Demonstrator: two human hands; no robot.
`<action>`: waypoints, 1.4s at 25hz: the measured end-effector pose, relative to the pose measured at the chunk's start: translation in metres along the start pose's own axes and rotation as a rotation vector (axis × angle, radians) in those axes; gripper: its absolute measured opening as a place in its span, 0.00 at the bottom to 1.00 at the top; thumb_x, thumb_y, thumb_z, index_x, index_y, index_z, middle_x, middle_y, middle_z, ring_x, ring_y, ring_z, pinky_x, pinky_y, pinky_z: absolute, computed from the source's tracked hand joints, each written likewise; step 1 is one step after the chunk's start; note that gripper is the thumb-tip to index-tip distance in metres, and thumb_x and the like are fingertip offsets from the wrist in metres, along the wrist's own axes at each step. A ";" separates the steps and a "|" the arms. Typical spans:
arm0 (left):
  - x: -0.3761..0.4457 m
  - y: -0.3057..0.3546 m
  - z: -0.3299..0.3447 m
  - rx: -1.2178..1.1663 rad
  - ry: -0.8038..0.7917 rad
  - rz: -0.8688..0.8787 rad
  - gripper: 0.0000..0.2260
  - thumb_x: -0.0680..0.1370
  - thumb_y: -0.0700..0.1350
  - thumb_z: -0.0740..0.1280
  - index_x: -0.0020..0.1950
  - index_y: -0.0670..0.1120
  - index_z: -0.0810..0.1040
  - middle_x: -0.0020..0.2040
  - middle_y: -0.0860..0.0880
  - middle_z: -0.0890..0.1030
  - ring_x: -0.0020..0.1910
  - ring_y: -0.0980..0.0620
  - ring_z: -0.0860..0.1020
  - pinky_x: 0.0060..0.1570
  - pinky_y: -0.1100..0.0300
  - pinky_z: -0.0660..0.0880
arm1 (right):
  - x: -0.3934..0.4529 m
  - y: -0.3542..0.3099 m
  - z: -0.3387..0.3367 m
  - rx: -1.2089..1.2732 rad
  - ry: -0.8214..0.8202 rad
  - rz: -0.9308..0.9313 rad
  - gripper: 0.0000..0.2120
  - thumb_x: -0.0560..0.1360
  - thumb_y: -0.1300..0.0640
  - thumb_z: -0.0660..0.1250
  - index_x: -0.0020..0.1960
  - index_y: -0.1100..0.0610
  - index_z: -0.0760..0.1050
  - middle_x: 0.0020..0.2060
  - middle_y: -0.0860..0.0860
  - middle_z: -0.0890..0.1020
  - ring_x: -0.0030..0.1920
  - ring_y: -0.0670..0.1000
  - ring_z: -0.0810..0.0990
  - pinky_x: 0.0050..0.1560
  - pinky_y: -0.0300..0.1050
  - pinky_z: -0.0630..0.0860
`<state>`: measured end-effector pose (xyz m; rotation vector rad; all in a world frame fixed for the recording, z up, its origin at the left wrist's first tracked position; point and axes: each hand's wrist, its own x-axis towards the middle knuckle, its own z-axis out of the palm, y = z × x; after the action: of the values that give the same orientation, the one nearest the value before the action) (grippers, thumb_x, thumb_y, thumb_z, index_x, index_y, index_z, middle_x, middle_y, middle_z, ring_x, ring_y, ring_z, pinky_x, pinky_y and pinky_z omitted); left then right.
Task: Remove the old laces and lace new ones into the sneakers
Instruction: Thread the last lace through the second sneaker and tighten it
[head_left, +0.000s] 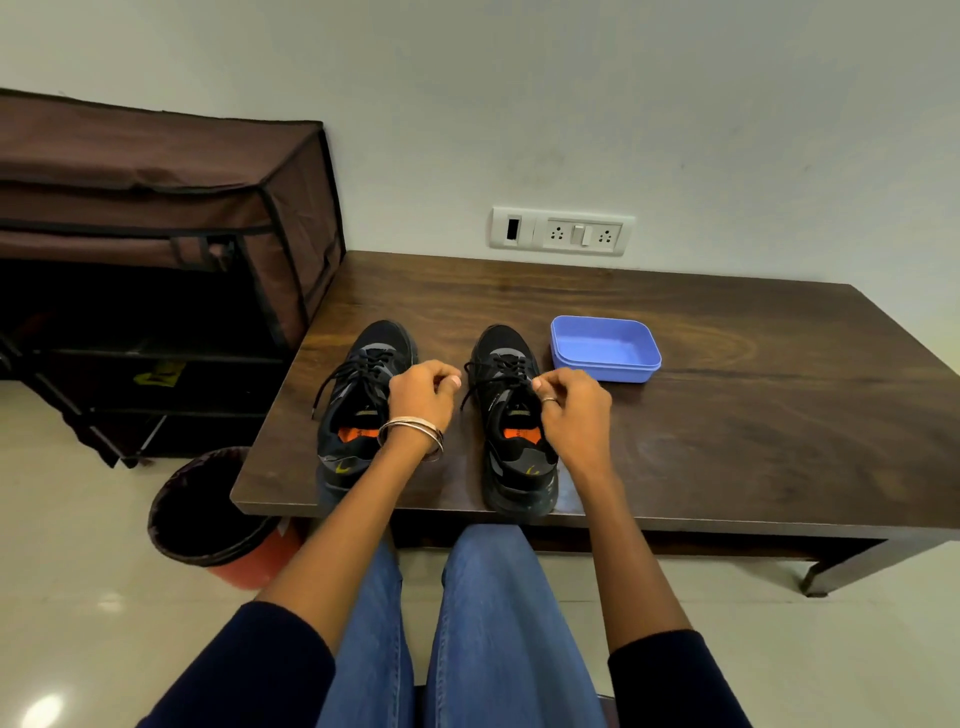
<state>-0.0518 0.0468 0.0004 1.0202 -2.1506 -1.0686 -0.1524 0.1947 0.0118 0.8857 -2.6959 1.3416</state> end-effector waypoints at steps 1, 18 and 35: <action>-0.005 0.002 -0.008 0.072 0.015 0.095 0.07 0.77 0.41 0.66 0.49 0.44 0.83 0.45 0.46 0.84 0.46 0.47 0.81 0.50 0.56 0.76 | -0.007 -0.007 0.001 -0.016 -0.114 -0.013 0.08 0.78 0.53 0.66 0.45 0.57 0.80 0.40 0.52 0.82 0.45 0.54 0.79 0.47 0.49 0.76; -0.032 -0.048 -0.074 0.936 -0.328 0.262 0.27 0.71 0.55 0.72 0.65 0.44 0.72 0.60 0.45 0.79 0.62 0.45 0.74 0.73 0.55 0.54 | -0.038 -0.061 0.056 -0.685 -0.424 -0.177 0.09 0.75 0.51 0.68 0.50 0.55 0.75 0.48 0.53 0.80 0.54 0.59 0.77 0.62 0.60 0.66; 0.046 -0.057 -0.037 0.788 -0.322 0.397 0.22 0.55 0.48 0.79 0.42 0.42 0.76 0.36 0.43 0.80 0.32 0.41 0.78 0.33 0.56 0.74 | 0.020 -0.048 0.128 -0.801 -0.200 -0.199 0.13 0.61 0.58 0.77 0.43 0.57 0.79 0.35 0.52 0.82 0.41 0.56 0.81 0.56 0.61 0.74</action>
<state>-0.0299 -0.0295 -0.0207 0.6818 -2.9718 -0.1784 -0.1155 0.0681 -0.0287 1.1467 -2.7753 0.0852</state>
